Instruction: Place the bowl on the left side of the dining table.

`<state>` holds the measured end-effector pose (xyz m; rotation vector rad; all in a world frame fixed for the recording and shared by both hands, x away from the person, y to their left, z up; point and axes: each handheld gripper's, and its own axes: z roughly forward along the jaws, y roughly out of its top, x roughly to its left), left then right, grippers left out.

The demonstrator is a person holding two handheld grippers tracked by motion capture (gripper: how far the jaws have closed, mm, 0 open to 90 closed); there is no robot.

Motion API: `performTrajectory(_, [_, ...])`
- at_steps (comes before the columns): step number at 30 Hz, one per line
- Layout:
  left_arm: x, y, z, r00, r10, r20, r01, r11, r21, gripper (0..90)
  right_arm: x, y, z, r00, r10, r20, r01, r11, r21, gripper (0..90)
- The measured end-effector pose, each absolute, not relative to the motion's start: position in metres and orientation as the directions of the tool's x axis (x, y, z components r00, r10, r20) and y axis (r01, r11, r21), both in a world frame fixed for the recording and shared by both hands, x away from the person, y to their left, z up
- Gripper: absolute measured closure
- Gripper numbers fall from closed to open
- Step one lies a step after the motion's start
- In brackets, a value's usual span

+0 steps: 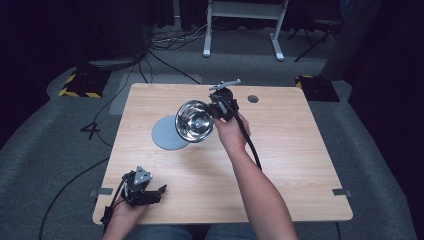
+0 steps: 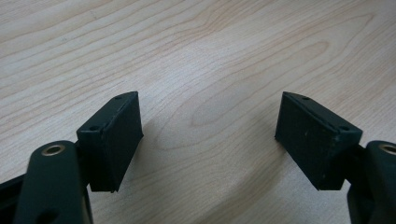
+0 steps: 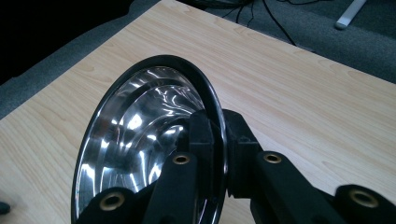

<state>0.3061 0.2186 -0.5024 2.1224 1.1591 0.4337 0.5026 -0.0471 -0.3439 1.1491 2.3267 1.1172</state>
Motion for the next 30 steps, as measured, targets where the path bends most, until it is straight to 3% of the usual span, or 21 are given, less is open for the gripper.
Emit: performTrajectory(30, [0.313,0.213,-0.502,0.563,0.826,-0.025,0.605,-0.392,0.694,22.2,0.540,0.020,-0.374,-0.634,0.762,0.133,0.572,0.346,0.744,83.7])
